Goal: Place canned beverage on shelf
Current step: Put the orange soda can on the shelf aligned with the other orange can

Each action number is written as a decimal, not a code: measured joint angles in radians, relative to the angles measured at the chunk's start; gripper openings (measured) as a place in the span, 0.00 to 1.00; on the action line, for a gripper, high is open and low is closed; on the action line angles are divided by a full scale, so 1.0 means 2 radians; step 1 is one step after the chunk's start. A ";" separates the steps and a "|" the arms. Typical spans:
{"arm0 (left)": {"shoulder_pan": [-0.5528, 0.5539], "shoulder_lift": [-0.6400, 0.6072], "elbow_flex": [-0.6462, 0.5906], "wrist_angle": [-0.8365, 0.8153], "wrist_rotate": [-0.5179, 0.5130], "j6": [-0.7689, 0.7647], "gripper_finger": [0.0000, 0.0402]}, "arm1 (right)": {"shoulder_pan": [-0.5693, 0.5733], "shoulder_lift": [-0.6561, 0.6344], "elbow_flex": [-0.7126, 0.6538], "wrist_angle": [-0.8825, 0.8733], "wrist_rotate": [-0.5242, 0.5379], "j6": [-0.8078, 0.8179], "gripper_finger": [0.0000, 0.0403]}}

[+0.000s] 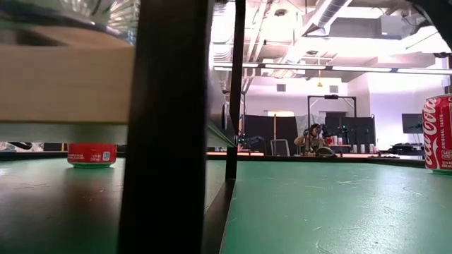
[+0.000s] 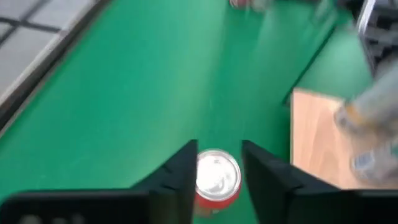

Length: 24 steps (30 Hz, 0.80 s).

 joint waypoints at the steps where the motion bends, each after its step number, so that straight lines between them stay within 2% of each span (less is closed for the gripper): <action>1: 0.000 0.014 0.002 -0.002 0.003 0.005 0.34 | -0.001 -0.014 0.000 -0.025 0.000 -0.006 0.98; 6: 0.000 0.093 0.027 -0.003 0.025 0.016 0.60 | -0.001 -0.067 0.000 -0.121 0.015 -0.035 0.98; 11: 0.010 0.172 0.064 -0.017 0.053 0.030 0.77 | -0.009 -0.118 -0.021 -0.189 0.056 -0.052 0.98; 17: 0.031 0.256 0.093 -0.053 0.068 0.053 0.85 | -0.045 -0.211 -0.147 -0.150 0.054 -0.075 0.96; 24: 0.036 0.297 0.096 -0.055 0.094 0.100 0.86 | -0.083 -0.329 -0.340 -0.022 0.006 -0.090 0.96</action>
